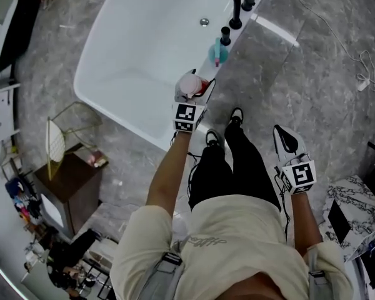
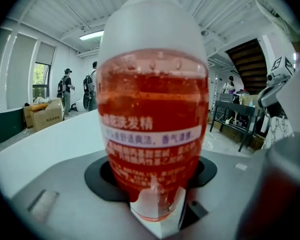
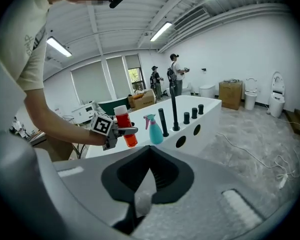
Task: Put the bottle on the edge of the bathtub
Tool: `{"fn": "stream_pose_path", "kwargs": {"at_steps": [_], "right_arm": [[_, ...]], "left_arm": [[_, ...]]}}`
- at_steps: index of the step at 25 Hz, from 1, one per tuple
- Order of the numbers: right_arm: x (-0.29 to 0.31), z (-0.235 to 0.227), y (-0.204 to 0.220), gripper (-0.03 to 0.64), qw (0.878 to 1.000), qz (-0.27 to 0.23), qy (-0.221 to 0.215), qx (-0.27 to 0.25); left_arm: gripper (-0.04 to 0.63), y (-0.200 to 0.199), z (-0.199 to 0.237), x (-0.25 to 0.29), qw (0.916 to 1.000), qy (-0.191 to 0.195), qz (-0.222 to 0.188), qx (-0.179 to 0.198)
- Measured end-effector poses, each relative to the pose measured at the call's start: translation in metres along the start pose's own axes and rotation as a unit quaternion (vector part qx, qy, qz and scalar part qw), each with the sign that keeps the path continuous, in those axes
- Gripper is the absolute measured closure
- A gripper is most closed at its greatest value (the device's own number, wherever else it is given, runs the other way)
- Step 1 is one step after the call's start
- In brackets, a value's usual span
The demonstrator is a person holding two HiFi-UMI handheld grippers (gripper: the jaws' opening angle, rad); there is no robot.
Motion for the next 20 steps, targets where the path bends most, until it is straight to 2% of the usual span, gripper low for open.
{"fn": "stream_pose_path", "kwargs": {"at_steps": [4,10,20], "right_arm": [[0.009,-0.013,0.011,0.615,1.0,0.02,-0.005,0.012],[0.022,-0.027,0.026,0.615,0.998,0.034,0.005,0.048],[0.031,-0.039,0.038,0.615,0.997,0.057,0.002,0.055]], "left_arm": [[0.291,0.012,0.006,0.023,0.9999,-0.014,0.005,-0.005],[0.291,0.021,0.009,0.048,0.9997,-0.003,0.004,0.022],[0.29,0.018,0.005,0.072,0.9988,-0.011,-0.02,0.042]]}}
Point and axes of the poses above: the fingertips, and each gripper's own axes: x forward along the fingers, z to its left, y out of its underside, the point moved 4 cm from there along -x, backward along the fingers, and after that the axes turned 5 degrees about z, right-handed, at the moved point
